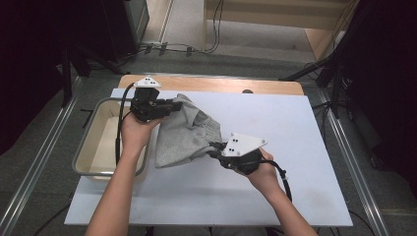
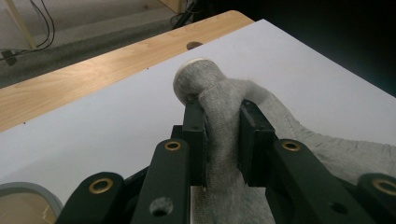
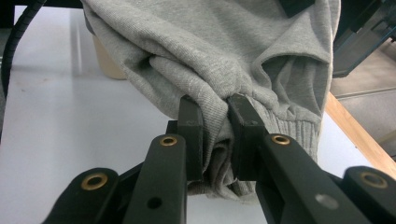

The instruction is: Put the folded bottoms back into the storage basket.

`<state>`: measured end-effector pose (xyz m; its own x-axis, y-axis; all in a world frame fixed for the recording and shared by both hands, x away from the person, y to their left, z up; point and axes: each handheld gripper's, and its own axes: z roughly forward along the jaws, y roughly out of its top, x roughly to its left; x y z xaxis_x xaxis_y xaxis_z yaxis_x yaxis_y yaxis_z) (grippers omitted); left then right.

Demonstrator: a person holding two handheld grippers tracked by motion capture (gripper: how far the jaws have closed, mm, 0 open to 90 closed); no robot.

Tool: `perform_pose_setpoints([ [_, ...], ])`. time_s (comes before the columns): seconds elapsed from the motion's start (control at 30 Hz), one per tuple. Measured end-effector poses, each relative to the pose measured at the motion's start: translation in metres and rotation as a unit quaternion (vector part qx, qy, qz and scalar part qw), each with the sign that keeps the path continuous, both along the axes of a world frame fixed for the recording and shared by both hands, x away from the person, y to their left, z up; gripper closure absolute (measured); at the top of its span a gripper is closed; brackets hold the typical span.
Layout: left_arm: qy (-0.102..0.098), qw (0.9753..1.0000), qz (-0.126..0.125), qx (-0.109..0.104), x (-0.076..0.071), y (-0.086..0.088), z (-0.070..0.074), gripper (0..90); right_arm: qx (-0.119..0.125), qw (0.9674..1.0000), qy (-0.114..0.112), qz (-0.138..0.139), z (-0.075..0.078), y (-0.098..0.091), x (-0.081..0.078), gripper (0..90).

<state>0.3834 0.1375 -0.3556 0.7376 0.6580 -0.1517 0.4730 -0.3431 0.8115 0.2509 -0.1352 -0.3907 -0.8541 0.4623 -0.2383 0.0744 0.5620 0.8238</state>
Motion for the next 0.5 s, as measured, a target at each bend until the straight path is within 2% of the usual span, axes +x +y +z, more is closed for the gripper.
perform_pose_setpoints([
  [0.5, -0.006, 0.9999, 0.009, -0.001, -0.001, 0.02, 0.003, 75.3, -0.001, 0.9998, 0.004, 0.019, 0.0, 0.024, 0.006, 75.1],
])
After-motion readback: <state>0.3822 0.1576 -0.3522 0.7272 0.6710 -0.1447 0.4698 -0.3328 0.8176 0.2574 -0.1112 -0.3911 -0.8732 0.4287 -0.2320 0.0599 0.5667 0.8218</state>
